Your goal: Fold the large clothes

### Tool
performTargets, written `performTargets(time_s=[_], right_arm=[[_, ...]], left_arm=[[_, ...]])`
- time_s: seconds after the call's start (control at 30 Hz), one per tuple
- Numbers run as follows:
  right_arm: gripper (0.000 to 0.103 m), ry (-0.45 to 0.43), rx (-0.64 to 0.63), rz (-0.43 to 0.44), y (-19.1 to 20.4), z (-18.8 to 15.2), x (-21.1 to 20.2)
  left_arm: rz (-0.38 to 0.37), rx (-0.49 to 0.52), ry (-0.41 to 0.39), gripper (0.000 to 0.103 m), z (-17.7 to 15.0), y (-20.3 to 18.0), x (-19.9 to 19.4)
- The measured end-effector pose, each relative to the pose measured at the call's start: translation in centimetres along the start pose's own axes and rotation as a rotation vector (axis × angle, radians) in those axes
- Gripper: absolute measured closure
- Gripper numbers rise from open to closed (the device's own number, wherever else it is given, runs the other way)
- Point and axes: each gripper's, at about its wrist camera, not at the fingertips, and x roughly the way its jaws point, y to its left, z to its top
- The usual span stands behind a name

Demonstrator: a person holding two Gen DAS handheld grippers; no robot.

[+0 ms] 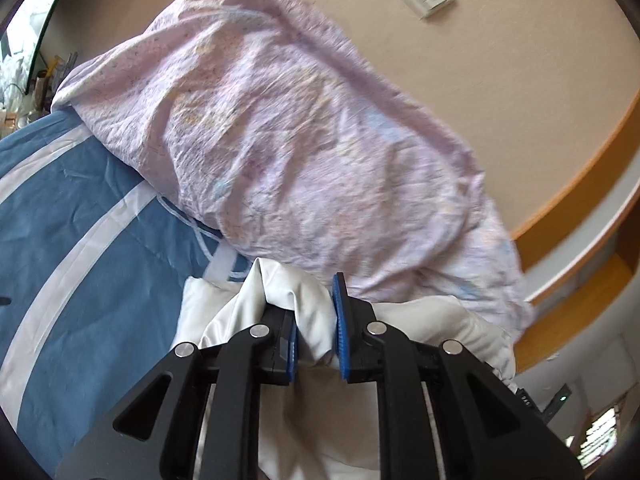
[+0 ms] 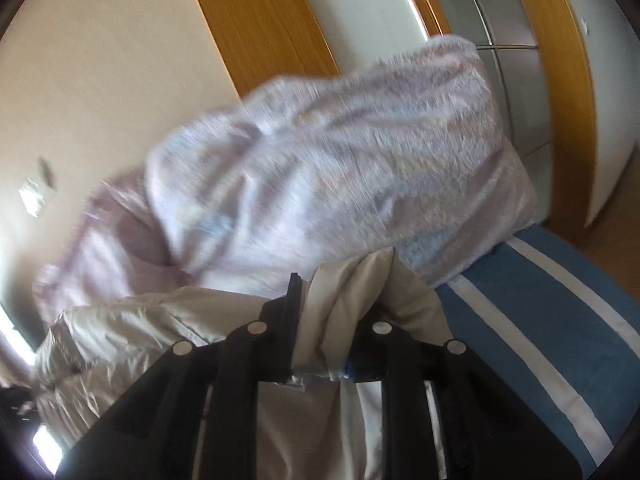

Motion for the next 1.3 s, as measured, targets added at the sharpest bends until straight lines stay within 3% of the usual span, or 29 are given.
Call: performTargets(time_s=[0.17,0.23,0.3,0.33,0.4,0.43,0.47,0.53,0.6,0.67,0.83,1.0,1.13,1.3], right_arm=[[0.080,0.063,0.019,-0.079,0.1,-1.1,3.8],[0.073,0.080,0.033,-0.091,0.1,-0.9,4.5],[0.055,0.096,0.052,-0.081,0.0,-0.7,5.1],[0.050,0.098,0.063,-0.066,-0.2,-0.5,5.2],[0.037,0.076,0.077,-0.042,-0.3,0.0,4.8],[0.035,0.048,0.084,-0.022,-0.3,0.4,4.1],[0.032,0.019,0.081,-0.013,-0.2,0.7,3.3],[0.030,-0.081,0.017,-0.016,1.0,1.4,0.7],[0.030,-0.112,-0.076,0.012,2.2,1.2,-1.3],[0.032,-0.089,-0.200,0.079,4.2,0.0,-3.1],[0.038,-0.009,-0.483,0.160,9.2,-5.6,-5.8],[0.040,0.059,-0.599,0.177,12.2,-9.1,-5.6],[0.041,0.127,-0.645,0.125,13.5,-10.6,-3.5],[0.041,0.217,-0.610,0.046,13.6,-11.3,0.5]], left_arm=[[0.046,-0.022,0.027,0.087,-0.1,1.2,3.0],[0.049,-0.023,0.030,0.086,-0.2,1.4,3.6],[0.049,-0.023,0.032,0.081,-0.1,1.4,4.0],[0.045,-0.028,0.036,0.075,-0.1,1.4,4.2],[0.009,-0.041,0.050,0.053,0.2,1.4,4.5],[-0.006,-0.043,0.043,0.035,0.4,1.2,4.3],[-0.019,-0.027,0.000,0.022,0.6,0.9,3.4],[-0.017,0.030,-0.066,0.007,0.9,-0.2,1.8],[-0.008,0.131,-0.120,0.006,0.8,-1.9,-0.4],[-0.005,0.227,-0.126,0.006,-0.5,-3.7,-1.9],[-0.004,0.416,-0.078,0.006,-5.9,-6.8,-2.7],[0.055,0.555,0.000,0.006,-10.3,-8.3,-0.3],[0.126,0.624,0.051,0.006,-11.7,-8.7,2.3],[0.203,0.658,0.061,0.006,-11.8,-8.5,4.9]])
